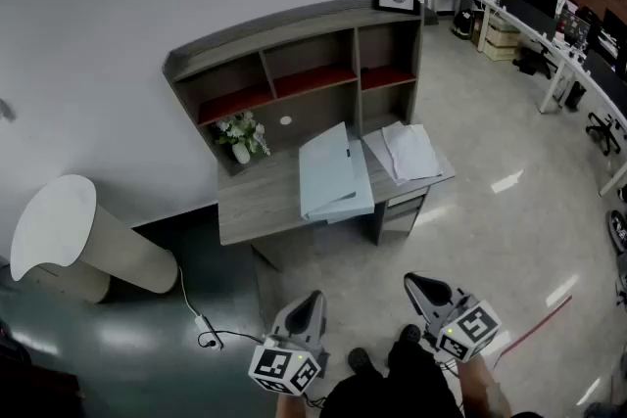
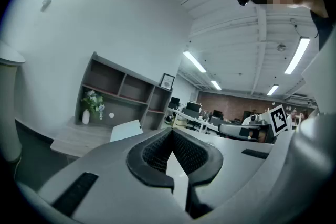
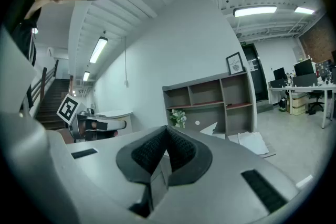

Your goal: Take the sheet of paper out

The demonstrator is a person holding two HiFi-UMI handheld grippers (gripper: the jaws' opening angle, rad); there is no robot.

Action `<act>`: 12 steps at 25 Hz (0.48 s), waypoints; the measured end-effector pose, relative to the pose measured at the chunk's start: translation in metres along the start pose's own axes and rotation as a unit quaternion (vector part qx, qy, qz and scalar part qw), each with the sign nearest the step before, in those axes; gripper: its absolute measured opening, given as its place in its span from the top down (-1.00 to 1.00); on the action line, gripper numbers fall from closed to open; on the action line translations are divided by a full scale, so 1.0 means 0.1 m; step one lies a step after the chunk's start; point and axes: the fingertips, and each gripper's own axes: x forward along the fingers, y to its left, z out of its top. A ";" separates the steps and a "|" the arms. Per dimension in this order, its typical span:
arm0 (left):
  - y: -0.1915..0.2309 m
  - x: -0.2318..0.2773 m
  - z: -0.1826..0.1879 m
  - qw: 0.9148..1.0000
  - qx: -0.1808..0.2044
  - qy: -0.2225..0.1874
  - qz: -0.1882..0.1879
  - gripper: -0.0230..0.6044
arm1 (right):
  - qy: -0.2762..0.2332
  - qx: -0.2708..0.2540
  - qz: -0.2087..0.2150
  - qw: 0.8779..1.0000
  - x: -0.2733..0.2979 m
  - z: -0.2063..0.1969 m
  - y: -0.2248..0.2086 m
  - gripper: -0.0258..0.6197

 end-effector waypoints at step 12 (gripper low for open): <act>0.14 0.02 -0.01 1.000 0.018 0.009 0.001 0.89 | -0.002 0.028 0.006 1.000 0.18 0.01 0.06 0.88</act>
